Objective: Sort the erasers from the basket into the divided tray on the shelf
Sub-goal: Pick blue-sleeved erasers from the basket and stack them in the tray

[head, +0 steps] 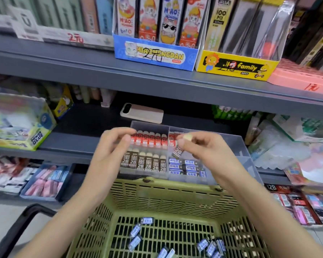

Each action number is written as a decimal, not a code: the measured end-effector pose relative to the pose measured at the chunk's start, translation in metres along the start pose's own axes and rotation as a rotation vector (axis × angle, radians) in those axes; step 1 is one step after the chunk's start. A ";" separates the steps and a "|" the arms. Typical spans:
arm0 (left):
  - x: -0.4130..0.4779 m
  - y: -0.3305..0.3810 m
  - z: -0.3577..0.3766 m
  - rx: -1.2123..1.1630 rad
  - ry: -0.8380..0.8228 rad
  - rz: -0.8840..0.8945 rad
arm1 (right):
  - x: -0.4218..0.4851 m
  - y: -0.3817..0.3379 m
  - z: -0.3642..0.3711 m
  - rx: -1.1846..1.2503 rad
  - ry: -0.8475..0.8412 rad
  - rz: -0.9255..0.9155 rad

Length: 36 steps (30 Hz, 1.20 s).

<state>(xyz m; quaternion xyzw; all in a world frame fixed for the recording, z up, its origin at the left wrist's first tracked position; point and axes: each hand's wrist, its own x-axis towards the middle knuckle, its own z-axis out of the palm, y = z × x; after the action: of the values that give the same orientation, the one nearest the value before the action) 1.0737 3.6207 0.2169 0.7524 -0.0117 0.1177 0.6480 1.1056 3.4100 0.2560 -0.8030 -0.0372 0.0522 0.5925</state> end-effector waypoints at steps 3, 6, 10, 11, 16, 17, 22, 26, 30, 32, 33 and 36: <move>-0.002 -0.016 -0.018 0.402 0.005 0.109 | 0.016 -0.003 0.008 -0.216 -0.076 -0.005; -0.008 -0.029 -0.019 0.651 -0.050 0.147 | 0.027 -0.001 0.028 -0.357 -0.055 0.020; -0.014 -0.032 -0.020 0.760 -0.140 0.138 | 0.036 0.003 0.063 -0.804 -0.064 0.017; -0.015 -0.032 -0.021 0.765 -0.144 0.137 | 0.036 0.003 0.070 -0.862 -0.065 0.012; -0.016 -0.036 -0.023 0.767 -0.140 0.119 | 0.036 0.005 0.083 -0.821 -0.161 0.057; -0.016 -0.037 -0.023 0.765 -0.135 0.122 | 0.036 0.005 0.082 -0.783 -0.176 0.073; -0.014 -0.040 -0.022 0.747 -0.109 0.134 | 0.033 0.003 0.083 -0.572 -0.221 0.143; -0.012 -0.036 -0.022 0.736 -0.101 0.134 | 0.028 0.000 0.086 -0.712 -0.181 0.069; -0.022 -0.031 -0.023 0.755 -0.054 0.209 | -0.006 0.004 0.076 -0.769 0.010 -0.281; -0.034 -0.028 -0.026 0.729 0.006 0.287 | -0.038 0.019 0.062 -0.478 0.023 -0.392; -0.042 -0.027 -0.027 0.706 0.028 0.318 | -0.056 0.033 0.055 -0.389 0.004 -0.404; -0.065 -0.029 -0.026 0.628 0.008 0.337 | -0.099 0.101 0.042 -0.534 -0.156 -0.325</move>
<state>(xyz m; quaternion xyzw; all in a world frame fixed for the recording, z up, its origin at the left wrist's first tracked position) 1.0109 3.6423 0.1800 0.9020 -0.0965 0.2236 0.3564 1.0018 3.4079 0.1511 -0.9072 -0.2227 0.0067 0.3569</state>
